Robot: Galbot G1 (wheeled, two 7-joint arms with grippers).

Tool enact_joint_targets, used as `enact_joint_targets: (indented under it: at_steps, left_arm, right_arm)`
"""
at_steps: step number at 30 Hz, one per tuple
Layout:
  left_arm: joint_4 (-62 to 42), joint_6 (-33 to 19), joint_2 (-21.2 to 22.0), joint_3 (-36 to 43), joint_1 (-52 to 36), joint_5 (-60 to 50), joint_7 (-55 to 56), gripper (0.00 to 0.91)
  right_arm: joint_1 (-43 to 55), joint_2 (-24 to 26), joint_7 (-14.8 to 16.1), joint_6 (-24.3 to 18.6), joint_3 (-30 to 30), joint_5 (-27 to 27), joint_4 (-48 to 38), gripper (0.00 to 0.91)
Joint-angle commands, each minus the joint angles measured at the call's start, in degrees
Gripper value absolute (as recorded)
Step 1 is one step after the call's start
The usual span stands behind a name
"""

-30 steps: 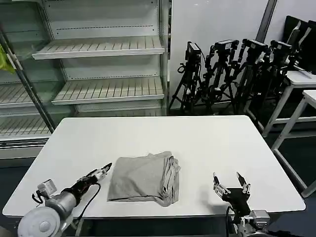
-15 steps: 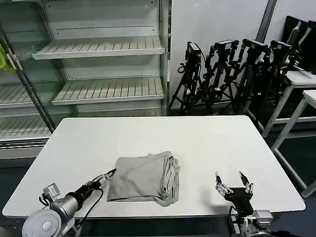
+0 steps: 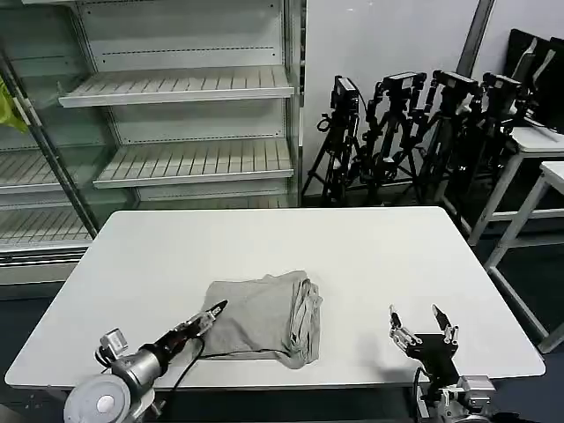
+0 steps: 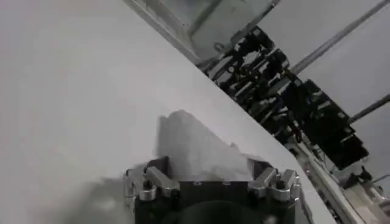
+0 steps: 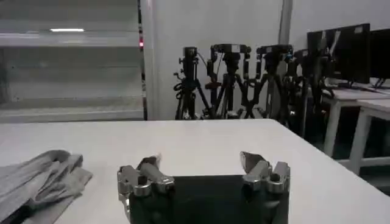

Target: Fold and organize the clothes.

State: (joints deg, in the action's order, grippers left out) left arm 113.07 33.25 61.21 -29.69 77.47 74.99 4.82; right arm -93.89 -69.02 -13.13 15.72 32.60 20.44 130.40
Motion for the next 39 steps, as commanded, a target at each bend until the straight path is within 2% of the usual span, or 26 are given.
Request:
enact_joint_targets:
  at_steps: [1, 2, 17, 24, 29, 39]
  left_arm:
    - [-0.3, 0.2, 0.8, 2.4, -1.1, 0.3, 0.7, 0.111]
    - [-0.3, 0.2, 0.9, 2.4, -1.2, 0.2, 0.8, 0.060]
    - [1.0, 0.0, 1.0, 0.8, -1.7, 2.6, 1.9, 0.060]
    - [5.3, 0.0, -0.2, -3.3, -1.0, 6.3, 3.1, 0.060]
    - [7.2, 0.0, -3.7, -11.1, 1.8, 2.9, 2.8, 0.060]
    - [2.9, 0.1, -15.3, -35.5, 7.2, -7.1, -3.2, 0.060]
  right_arm:
    - [-0.7, -0.1, 0.0, -0.1, 0.4, -0.1, 0.6, 0.907]
    - [-0.9, -0.1, 0.0, -0.1, 0.4, -0.1, 0.7, 0.907]
    - [-3.0, -1.3, -0.1, -0.1, 1.4, -0.7, 3.2, 0.907]
    - [-3.2, -1.7, -0.1, -0.1, 1.6, -0.8, 4.0, 0.907]
    - [-2.9, -1.5, -0.1, -0.1, 1.7, -0.5, 4.4, 0.907]
    - [0.7, -0.2, -0.2, 0.0, 0.4, 1.7, 3.5, 0.907]
